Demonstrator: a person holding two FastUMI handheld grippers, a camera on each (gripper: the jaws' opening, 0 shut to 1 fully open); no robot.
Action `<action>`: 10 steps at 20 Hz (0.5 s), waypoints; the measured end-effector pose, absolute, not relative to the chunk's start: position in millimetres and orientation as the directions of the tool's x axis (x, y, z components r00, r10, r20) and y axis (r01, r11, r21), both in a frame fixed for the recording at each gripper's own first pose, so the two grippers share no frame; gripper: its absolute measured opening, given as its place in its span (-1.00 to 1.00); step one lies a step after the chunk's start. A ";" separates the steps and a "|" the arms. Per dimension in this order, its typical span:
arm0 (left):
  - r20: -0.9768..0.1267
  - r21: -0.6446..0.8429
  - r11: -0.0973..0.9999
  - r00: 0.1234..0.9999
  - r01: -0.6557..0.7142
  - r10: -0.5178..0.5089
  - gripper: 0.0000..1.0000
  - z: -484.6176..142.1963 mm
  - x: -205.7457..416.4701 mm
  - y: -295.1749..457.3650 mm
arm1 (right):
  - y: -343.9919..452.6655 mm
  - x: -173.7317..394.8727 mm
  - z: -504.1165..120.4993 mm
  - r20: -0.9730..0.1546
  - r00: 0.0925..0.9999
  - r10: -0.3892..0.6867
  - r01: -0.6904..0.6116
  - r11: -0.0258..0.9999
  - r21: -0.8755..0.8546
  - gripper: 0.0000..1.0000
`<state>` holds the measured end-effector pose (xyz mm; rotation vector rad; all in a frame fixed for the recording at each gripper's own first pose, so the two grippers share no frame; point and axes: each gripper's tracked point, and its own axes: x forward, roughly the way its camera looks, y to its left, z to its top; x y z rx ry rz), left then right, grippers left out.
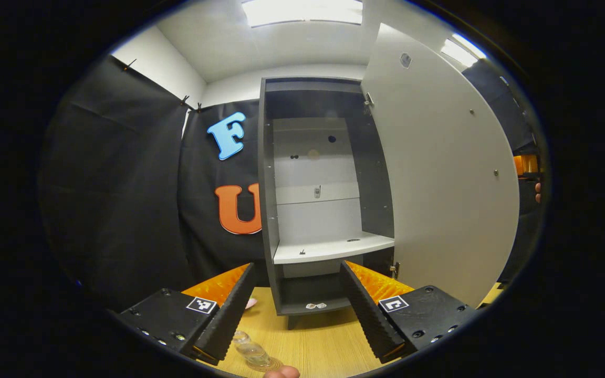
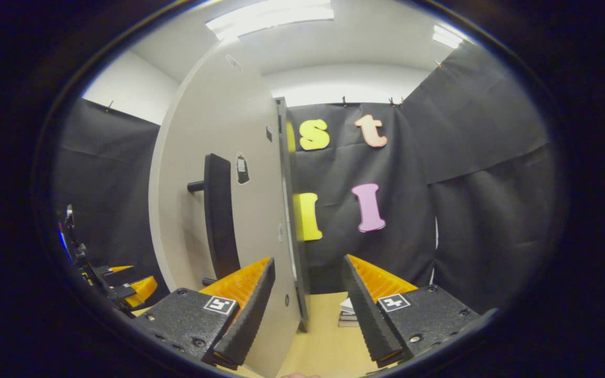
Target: Open the cabinet door with the right hand, grasp the bottle in the cabinet with the left hand and place it on the coaster, then close the cabinet door with the right hand.
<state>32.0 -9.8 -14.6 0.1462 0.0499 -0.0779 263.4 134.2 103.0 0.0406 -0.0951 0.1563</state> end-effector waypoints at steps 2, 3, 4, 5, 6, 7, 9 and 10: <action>-0.052 0.154 0.986 0.997 0.064 -0.057 0.92 -14.7 28.9 -1.6 | 165.7 269.6 97.8 0.079 0.968 0.238 -0.242 0.969 0.053 0.68; -0.053 0.157 0.986 0.997 0.059 -0.051 0.92 -15.5 27.3 1.9 | 180.3 272.0 96.6 0.077 0.959 0.273 -0.278 0.959 0.062 0.68; -0.056 0.157 0.986 0.998 0.051 -0.042 0.92 -16.0 25.9 6.1 | 195.4 276.2 96.7 0.072 0.949 0.307 -0.311 0.948 0.063 0.68; -0.057 0.155 0.987 0.998 0.043 -0.034 0.92 -16.1 25.8 10.5 | 210.9 280.5 96.0 0.066 0.939 0.337 -0.341 0.938 0.059 0.58; -0.059 0.152 0.988 0.998 0.034 -0.026 0.92 -17.1 24.0 15.4 | 226.5 284.9 94.3 0.058 0.930 0.362 -0.365 0.930 0.050 0.68; -0.062 0.149 0.988 0.998 0.028 -0.019 0.92 -17.6 22.5 19.8 | 241.6 289.7 94.9 0.057 0.923 0.382 -0.384 0.923 0.038 0.68; -0.063 0.152 0.988 0.998 0.019 -0.010 0.92 -17.3 20.9 26.9 | 271.5 301.5 95.3 0.063 0.910 0.410 -0.412 0.911 0.013 0.68; -0.061 0.154 0.988 0.998 0.016 -0.006 0.92 -17.1 20.7 30.1 | 286.9 309.4 93.6 0.060 0.904 0.424 -0.425 0.905 0.001 0.68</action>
